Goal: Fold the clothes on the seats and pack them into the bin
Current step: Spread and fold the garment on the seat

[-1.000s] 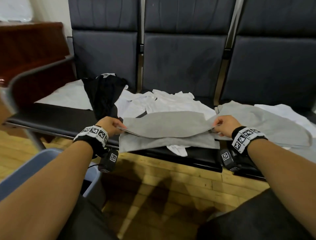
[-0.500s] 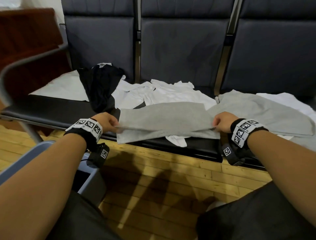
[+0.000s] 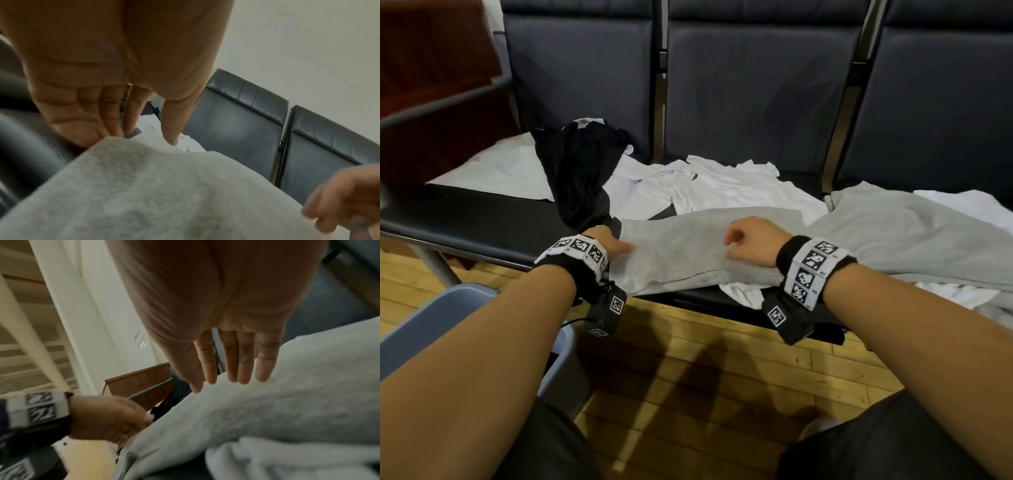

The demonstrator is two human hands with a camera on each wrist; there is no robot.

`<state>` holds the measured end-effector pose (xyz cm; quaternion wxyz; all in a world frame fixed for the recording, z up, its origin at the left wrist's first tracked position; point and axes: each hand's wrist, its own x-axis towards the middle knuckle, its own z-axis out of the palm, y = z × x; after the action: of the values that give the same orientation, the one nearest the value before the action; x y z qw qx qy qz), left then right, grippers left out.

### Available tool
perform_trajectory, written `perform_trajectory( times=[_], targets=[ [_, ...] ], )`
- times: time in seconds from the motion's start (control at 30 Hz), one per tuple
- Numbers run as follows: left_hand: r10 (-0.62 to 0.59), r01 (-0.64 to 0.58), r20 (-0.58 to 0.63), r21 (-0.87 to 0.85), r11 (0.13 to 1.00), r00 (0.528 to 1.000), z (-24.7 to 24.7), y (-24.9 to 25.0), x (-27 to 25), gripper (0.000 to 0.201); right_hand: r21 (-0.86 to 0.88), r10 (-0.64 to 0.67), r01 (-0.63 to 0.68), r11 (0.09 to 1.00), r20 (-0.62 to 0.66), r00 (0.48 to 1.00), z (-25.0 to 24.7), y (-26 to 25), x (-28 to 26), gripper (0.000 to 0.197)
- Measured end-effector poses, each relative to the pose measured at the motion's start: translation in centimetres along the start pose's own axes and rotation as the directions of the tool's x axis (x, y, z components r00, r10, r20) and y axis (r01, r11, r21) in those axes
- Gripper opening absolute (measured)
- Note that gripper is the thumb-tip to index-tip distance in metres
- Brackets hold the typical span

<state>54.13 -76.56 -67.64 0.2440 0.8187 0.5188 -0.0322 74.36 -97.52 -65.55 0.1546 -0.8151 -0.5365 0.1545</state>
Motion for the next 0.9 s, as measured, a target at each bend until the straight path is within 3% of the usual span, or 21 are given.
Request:
perform_trajectory(
  times=[0.1,0.23,0.37,0.53,0.6,0.67,0.73,0.8,0.9],
  targets=[
    [-0.062,0.065,0.038,-0.078,0.995,0.997,0.4,0.7,0.7,0.06,-0.069,-0.028,0.04,0.997,0.162,0.986,1.6,-1.8,0.8,0.03],
    [-0.083,0.081,0.04,0.056,0.995,0.996,0.8,1.7,0.9,0.066,-0.159,-0.023,0.063,0.985,0.246,0.969,2.6,-2.4,1.3,0.029],
    [-0.016,0.011,0.038,0.114,0.993,0.999,0.1,2.1,1.3,0.04,-0.181,-0.024,0.07,0.981,0.247,0.969,3.2,-2.7,1.9,0.023],
    [0.081,-0.077,-0.098,0.052,0.996,0.992,-2.3,3.2,0.3,0.044,-0.066,-0.032,0.052,0.996,0.27,0.962,2.9,-2.4,2.2,0.02],
    [0.125,-0.125,-0.099,0.008,0.992,0.987,-2.8,3.7,0.1,0.044,0.022,-0.027,0.023,1.0,0.206,0.978,2.0,-2.1,2.5,0.019],
    [0.145,-0.151,-0.093,-0.065,0.986,0.985,-3.1,4.8,-0.3,0.04,0.227,0.041,-0.066,0.972,0.112,0.993,0.9,-1.5,2.7,0.018],
    [0.144,-0.162,-0.092,-0.241,0.957,0.985,-3.1,6.5,-1.0,0.032,0.508,0.156,-0.161,0.846,0.051,0.986,-0.1,-0.7,2.6,0.02],
    [0.219,-0.23,-0.072,-0.298,0.926,0.973,-2.8,8.7,-1.8,0.035,0.726,0.262,-0.222,0.651,0.06,0.963,-1.0,0.1,2.4,0.025],
    [0.326,-0.306,-0.04,-0.467,0.83,0.945,-1.5,12.2,-2.9,0.035,0.908,0.337,-0.253,0.333,0.136,0.932,-2.4,1.4,1.5,0.041]
  ],
)
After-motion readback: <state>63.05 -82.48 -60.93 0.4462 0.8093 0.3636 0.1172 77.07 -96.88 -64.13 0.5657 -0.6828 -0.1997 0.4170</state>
